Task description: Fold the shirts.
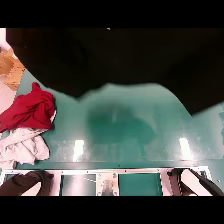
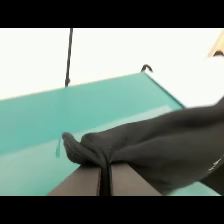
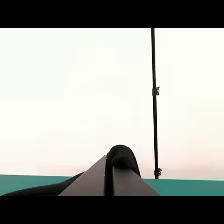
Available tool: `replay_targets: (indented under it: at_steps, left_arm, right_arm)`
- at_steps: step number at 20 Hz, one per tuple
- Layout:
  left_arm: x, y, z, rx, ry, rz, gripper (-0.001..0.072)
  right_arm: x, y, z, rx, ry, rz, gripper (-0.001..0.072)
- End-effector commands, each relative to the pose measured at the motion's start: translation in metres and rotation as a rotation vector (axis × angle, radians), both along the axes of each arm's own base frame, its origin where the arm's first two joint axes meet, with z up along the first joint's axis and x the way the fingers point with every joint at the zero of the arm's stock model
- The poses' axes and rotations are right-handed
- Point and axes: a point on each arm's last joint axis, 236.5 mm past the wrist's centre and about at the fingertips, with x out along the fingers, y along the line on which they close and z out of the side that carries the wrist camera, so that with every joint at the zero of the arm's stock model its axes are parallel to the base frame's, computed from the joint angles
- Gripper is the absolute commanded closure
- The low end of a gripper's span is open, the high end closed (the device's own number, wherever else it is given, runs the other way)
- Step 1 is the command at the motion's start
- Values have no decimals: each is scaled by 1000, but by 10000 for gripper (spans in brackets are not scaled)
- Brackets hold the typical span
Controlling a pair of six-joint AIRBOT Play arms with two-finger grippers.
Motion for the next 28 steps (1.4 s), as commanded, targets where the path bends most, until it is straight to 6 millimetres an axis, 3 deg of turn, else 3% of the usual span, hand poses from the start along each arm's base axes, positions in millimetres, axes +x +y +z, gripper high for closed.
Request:
replay_targets:
  at_steps: [1, 3, 4, 7, 10, 11, 13, 15, 17, 18, 19, 20, 21, 23, 24, 26, 28]
  left_arm:
    - [18, 1, -40, 29, 122, 27, 680]
    - [50, 5, -91, 89, 236, 76, 680]
    - [70, 8, -120, 127, 294, 109, 680]
    - [131, 4, -218, 236, 451, 143, 680]
    - [195, -13, -342, 340, 624, 115, 680]
    - [215, -19, -383, 365, 669, 105, 680]
    - [245, -31, -447, 364, 719, 95, 680]
    - [267, -36, -483, 361, 748, 93, 680]
    - [284, -31, -493, 309, 776, 109, 678]
    - [291, -20, -489, 276, 789, 124, 490]
    - [296, -4, -481, 231, 806, 144, 163]
    - [295, 15, -470, 190, 844, 154, 128]
    - [290, 35, -460, 164, 893, 157, 127]
    - [266, 71, -449, 127, 1011, 123, 128]
    - [249, 83, -449, 100, 1085, 92, 128]
    - [206, 94, -458, 57, 1250, 3, 129]
    - [163, 88, -474, 17, 1376, -71, 213]
  right_arm:
    - [21, -11, -18, 41, 59, 13, 694]
    - [55, -14, -59, 91, 175, 68, 694]
    - [76, -10, -90, 120, 259, 110, 694]
    - [139, 8, -206, 194, 512, 212, 693]
    - [192, 13, -340, 288, 741, 214, 693]
    - [203, 13, -377, 318, 802, 209, 693]
    - [218, 10, -444, 368, 921, 205, 693]
    - [227, 3, -485, 402, 981, 185, 692]
    - [231, -2, -506, 420, 1009, 172, 664]
    - [231, -7, -510, 426, 1013, 163, 521]
    - [229, -15, -507, 432, 1010, 154, 341]
    - [226, -23, -502, 438, 1013, 153, 260]
    - [217, -36, -495, 448, 1026, 158, 263]
    - [190, -61, -487, 481, 1074, 165, 352]
    - [174, -71, -485, 502, 1107, 173, 363]
    - [138, -83, -489, 536, 1170, 193, 366]
    - [109, -97, -495, 570, 1173, 155, 392]
